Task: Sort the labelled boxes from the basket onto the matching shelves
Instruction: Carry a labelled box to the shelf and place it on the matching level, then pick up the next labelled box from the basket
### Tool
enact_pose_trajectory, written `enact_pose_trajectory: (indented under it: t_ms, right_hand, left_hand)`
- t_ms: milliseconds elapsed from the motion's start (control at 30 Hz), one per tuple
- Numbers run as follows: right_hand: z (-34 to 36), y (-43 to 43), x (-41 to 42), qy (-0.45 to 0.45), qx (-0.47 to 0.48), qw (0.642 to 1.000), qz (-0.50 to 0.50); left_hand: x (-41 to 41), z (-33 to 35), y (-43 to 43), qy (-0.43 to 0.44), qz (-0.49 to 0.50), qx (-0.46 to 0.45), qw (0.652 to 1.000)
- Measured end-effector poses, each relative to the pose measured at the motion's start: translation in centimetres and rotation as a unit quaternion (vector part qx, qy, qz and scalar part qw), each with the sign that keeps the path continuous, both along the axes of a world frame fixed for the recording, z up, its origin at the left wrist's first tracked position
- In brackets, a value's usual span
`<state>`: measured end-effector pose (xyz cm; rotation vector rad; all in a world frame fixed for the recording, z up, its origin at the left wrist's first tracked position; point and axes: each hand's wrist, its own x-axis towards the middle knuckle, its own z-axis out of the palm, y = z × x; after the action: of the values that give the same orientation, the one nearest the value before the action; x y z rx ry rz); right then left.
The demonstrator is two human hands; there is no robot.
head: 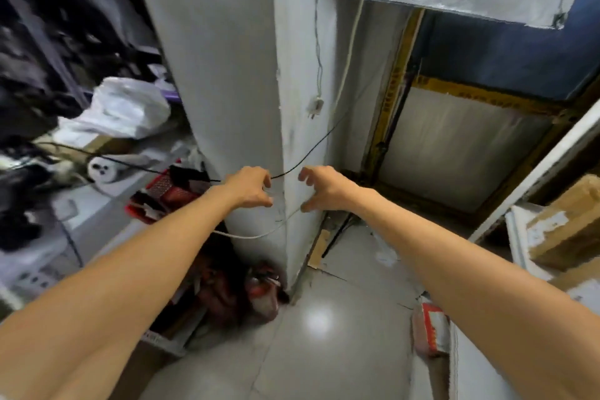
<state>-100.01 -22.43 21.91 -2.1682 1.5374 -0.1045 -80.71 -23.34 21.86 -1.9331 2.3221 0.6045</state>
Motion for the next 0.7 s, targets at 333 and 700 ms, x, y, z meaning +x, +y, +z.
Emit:
enact_pose_trajectory:
  t_ms: [333, 700]
  right_hand:
    - [0.4, 10.6, 27.2, 0.018, 0.013, 0.963, 0.269]
    - [0.2, 26.2, 50.5, 0.03, 0.018, 0.882, 0.469]
  left_hand:
    - [26.7, -0.3, 22.2, 0.012, 0.235, 0.024, 0.972]
    - [43.3, -1.5, 43.0, 0.006, 0.448, 0.007, 0.894]
